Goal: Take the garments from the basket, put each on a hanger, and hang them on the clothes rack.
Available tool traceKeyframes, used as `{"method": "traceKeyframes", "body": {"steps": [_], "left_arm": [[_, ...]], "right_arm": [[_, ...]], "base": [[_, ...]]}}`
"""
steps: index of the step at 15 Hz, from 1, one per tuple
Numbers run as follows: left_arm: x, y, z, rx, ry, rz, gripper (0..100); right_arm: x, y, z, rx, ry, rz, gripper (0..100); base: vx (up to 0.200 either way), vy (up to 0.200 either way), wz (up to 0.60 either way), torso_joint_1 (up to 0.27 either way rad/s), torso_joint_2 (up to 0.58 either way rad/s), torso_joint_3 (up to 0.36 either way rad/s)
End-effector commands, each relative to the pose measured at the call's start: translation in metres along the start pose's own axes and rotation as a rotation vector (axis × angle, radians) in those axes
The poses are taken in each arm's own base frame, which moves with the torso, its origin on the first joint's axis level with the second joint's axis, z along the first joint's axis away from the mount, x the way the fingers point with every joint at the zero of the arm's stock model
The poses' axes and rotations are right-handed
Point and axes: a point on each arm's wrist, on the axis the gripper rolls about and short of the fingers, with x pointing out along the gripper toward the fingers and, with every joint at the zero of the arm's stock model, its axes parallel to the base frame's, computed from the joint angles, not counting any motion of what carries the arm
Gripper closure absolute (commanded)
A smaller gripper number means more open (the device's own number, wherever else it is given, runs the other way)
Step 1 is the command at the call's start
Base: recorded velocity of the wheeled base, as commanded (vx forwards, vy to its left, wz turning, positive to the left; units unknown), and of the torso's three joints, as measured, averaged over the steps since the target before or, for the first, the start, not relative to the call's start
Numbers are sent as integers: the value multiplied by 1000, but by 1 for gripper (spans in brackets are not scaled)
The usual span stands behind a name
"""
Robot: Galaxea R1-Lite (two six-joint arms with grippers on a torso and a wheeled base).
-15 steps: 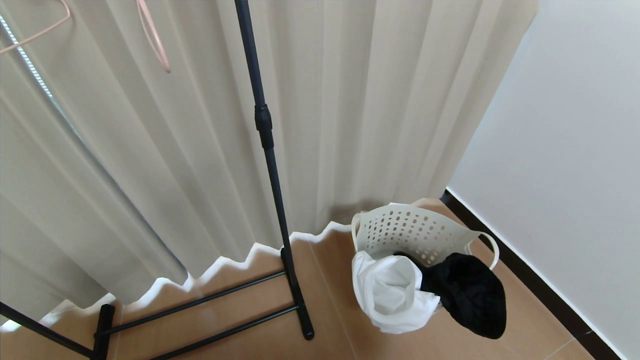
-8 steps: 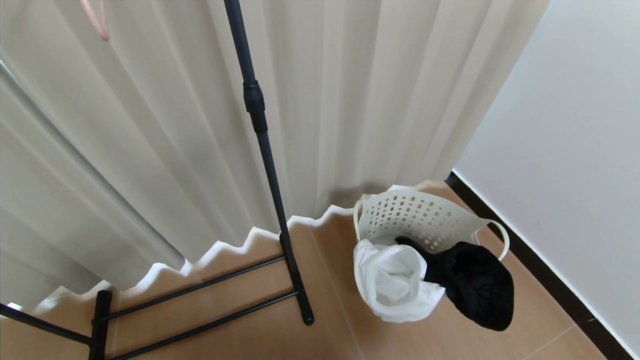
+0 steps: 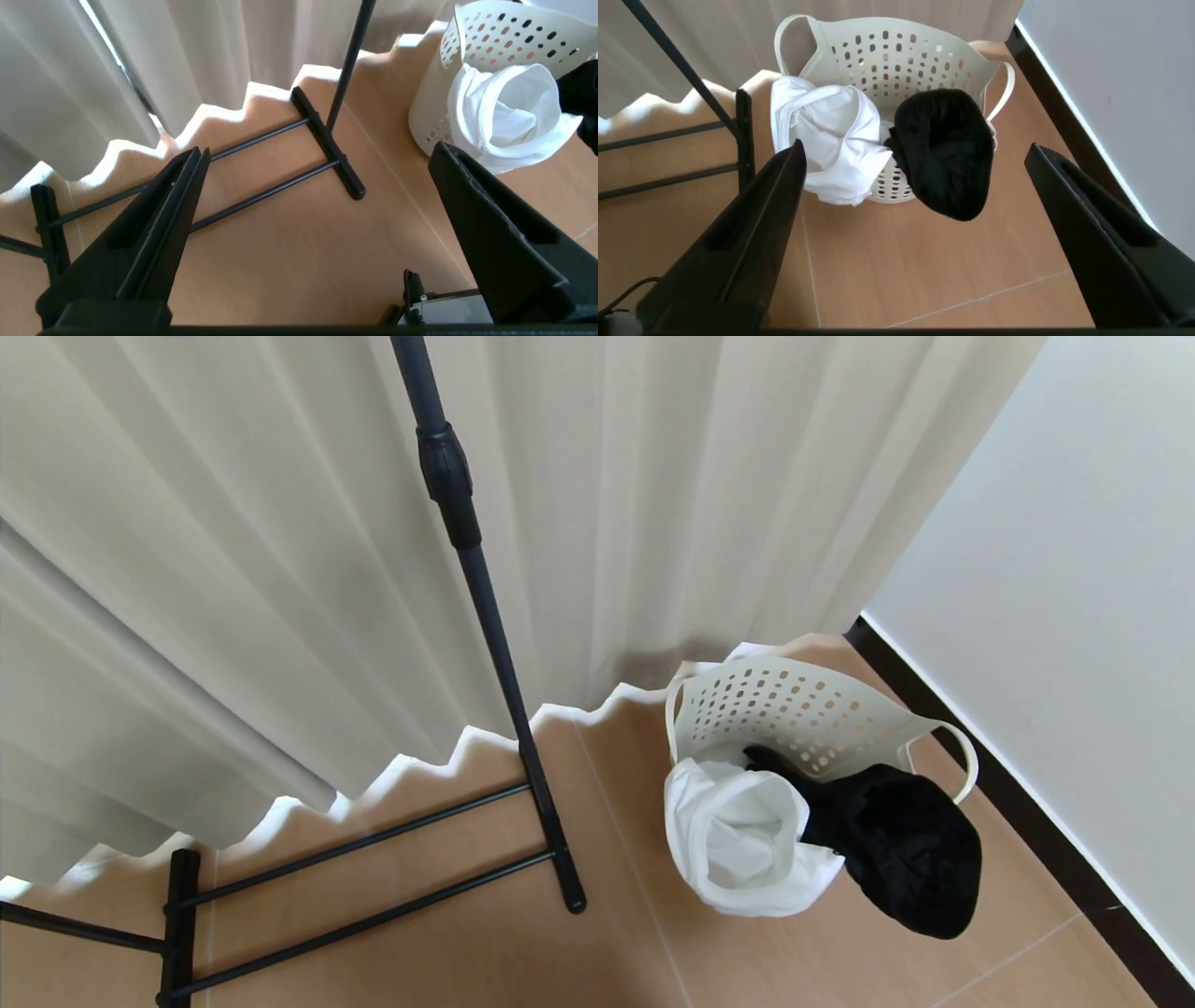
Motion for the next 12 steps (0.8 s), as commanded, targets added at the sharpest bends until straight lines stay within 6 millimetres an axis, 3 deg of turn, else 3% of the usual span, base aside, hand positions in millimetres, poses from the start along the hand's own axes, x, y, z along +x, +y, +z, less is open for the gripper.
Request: {"method": "traceKeyframes", "body": {"steps": [1, 9, 12], "left_arm": [[0, 0, 0, 0, -2, 0, 0], [0, 0, 0, -1, -2, 0, 0], [0, 0, 0, 5, -2, 0, 0]], "right_arm": [[0, 0, 0, 0, 1, 1, 0], [1, 0, 0, -39, 34, 19, 0], [24, -1, 4, -52, 321, 154, 0]], "base": [[0, 0, 0, -2, 2, -198], [0, 0, 0, 1, 1, -187], [0, 0, 0, 0, 0, -45]]}}
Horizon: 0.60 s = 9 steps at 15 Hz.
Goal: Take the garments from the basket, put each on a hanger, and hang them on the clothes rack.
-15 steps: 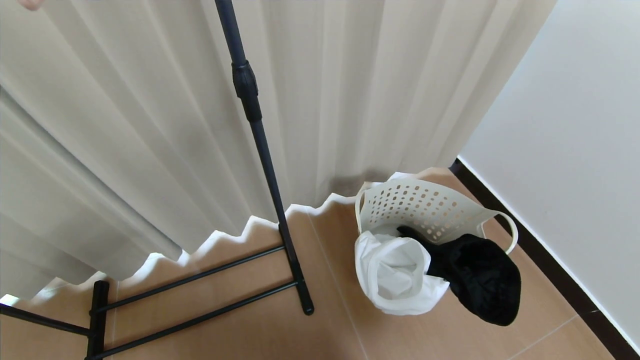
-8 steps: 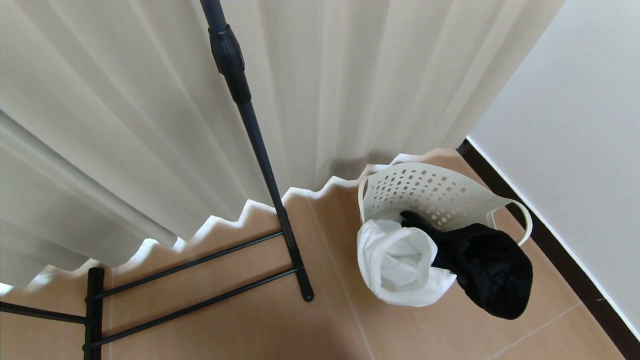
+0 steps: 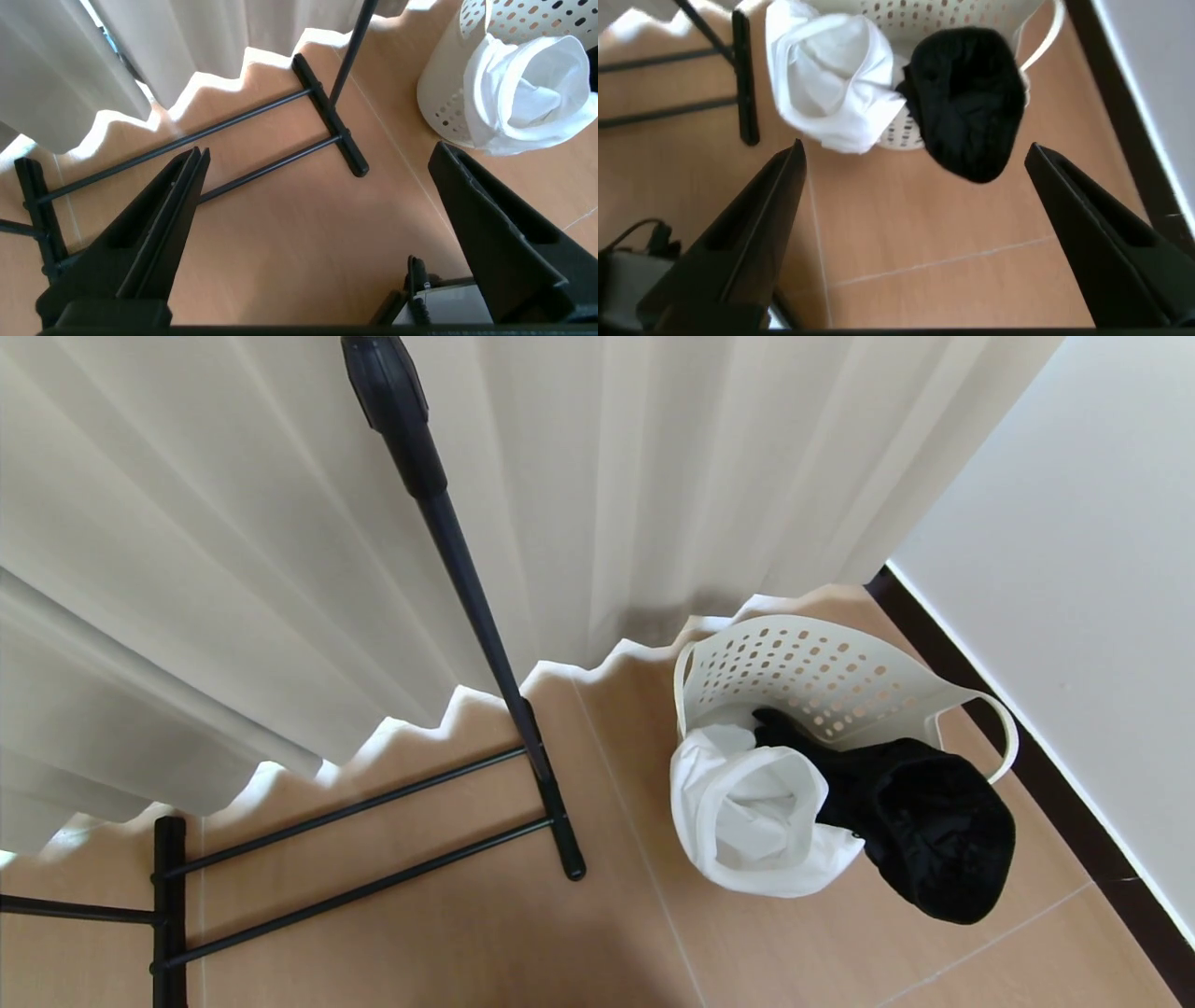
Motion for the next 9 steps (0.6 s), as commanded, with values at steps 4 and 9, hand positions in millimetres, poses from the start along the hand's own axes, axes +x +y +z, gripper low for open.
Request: {"method": "traceKeyframes", "body": {"steps": [4, 9], "left_arm": [[0, 0, 0, 1, 2, 0, 0], [0, 0, 0, 1, 2, 4, 0]], "right_arm": [[41, 2, 22, -44, 370, 207, 0], [121, 12, 76, -220, 560, 256, 0]], "base": [[0, 0, 0, 0, 0, 0], [0, 0, 0, 0, 0, 0]]}}
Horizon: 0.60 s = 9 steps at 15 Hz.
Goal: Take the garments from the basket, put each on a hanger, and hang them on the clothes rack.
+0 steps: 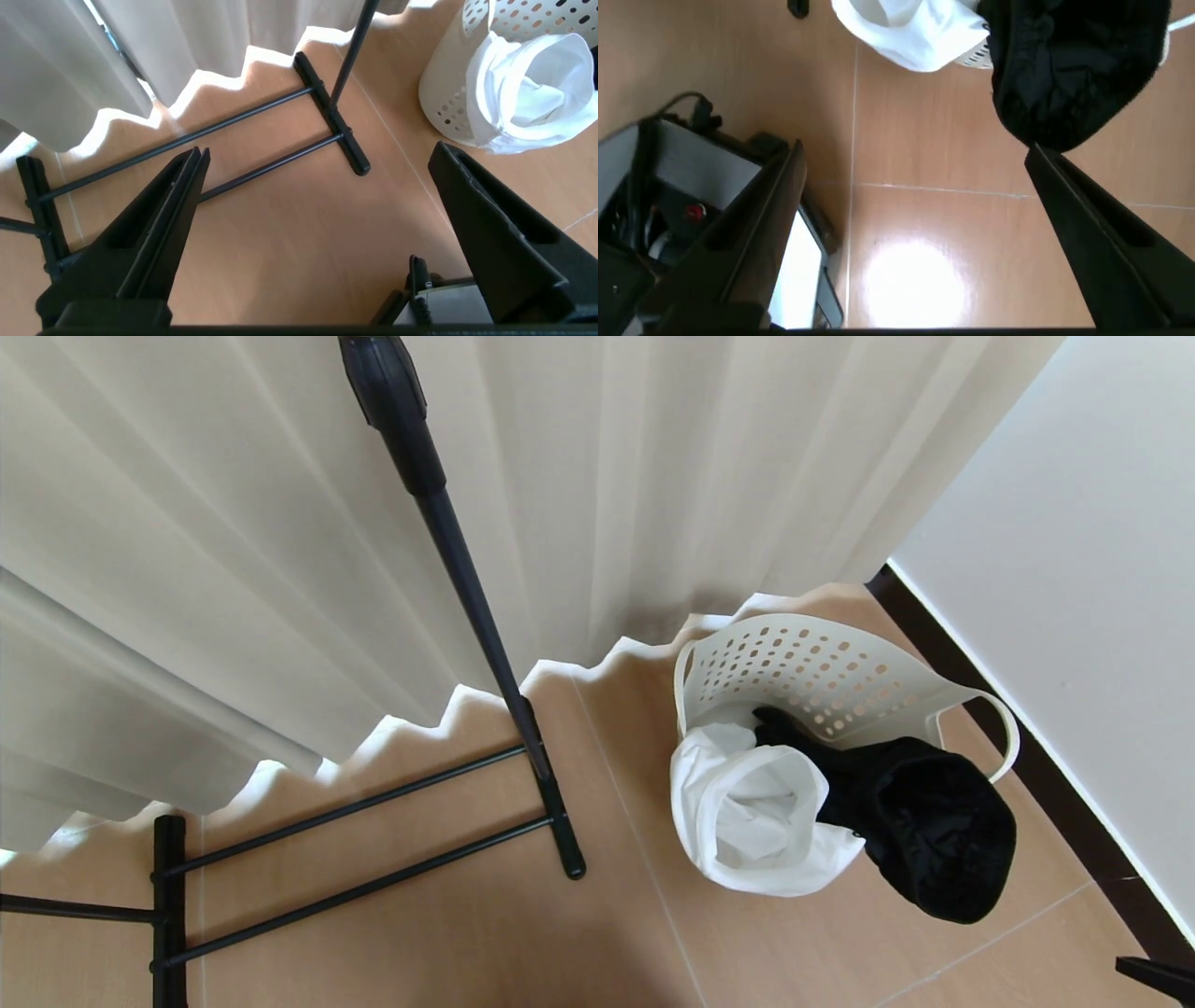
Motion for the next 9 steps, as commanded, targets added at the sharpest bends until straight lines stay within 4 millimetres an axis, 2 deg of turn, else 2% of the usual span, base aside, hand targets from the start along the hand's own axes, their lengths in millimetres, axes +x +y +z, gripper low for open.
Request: {"method": "traceKeyframes", "body": {"steps": [1, 6, 9], "left_arm": [[0, 0, 0, 0, 0, 0, 0], [0, 0, 0, 0, 0, 0, 0], [0, 0, 0, 0, 0, 0, 0]], "right_arm": [[67, -12, 61, -149, 210, 45, 0], [162, -26, 117, -345, 301, 17, 0], [196, -24, 131, -518, 333, -30, 0]], "base": [[0, 0, 0, 0, 0, 0], [0, 0, 0, 0, 0, 0], [0, 0, 0, 0, 0, 0]]}}
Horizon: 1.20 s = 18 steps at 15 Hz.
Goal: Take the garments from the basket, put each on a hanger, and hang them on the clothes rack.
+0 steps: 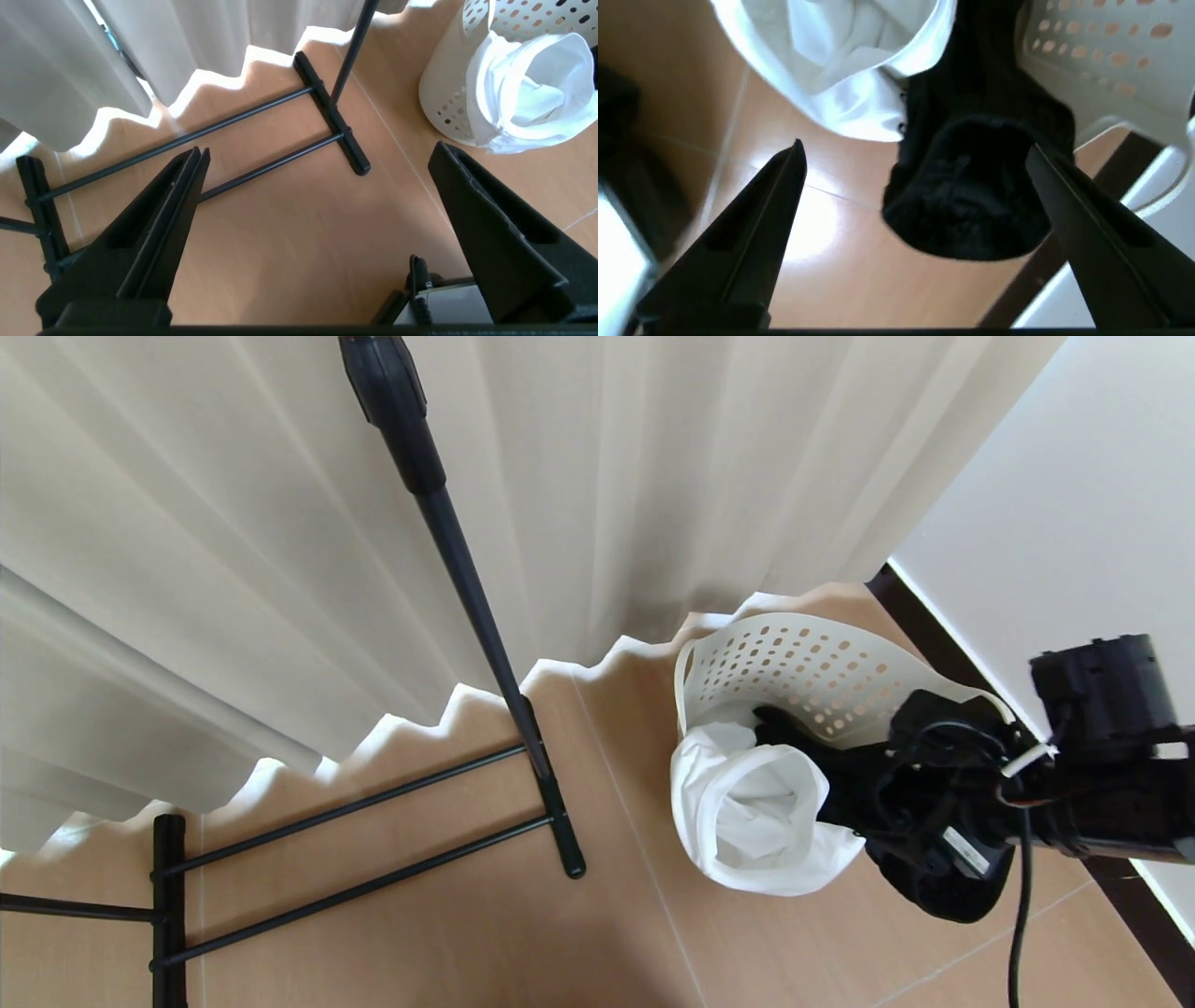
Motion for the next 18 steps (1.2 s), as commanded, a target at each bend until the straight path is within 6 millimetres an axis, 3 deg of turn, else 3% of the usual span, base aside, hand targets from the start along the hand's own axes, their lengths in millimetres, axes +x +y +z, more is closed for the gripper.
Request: {"method": "traceKeyframes", "body": {"steps": [1, 4, 7, 18], "left_arm": [[0, 0, 0, 0, 0, 0, 0], [0, 0, 0, 0, 0, -1, 0], [0, 0, 0, 0, 0, -1, 0], [0, 0, 0, 0, 0, -1, 0]], "right_arm": [[49, 4, 20, -104, 73, 17, 0], [75, 17, 44, -209, 53, 41, 0], [103, 17, 56, -244, 105, -20, 0], [182, 8, 71, -252, 116, -209, 0]], "base": [[0, 0, 0, 0, 0, 0], [0, 0, 0, 0, 0, 0], [0, 0, 0, 0, 0, 0], [0, 0, 0, 0, 0, 0]]}}
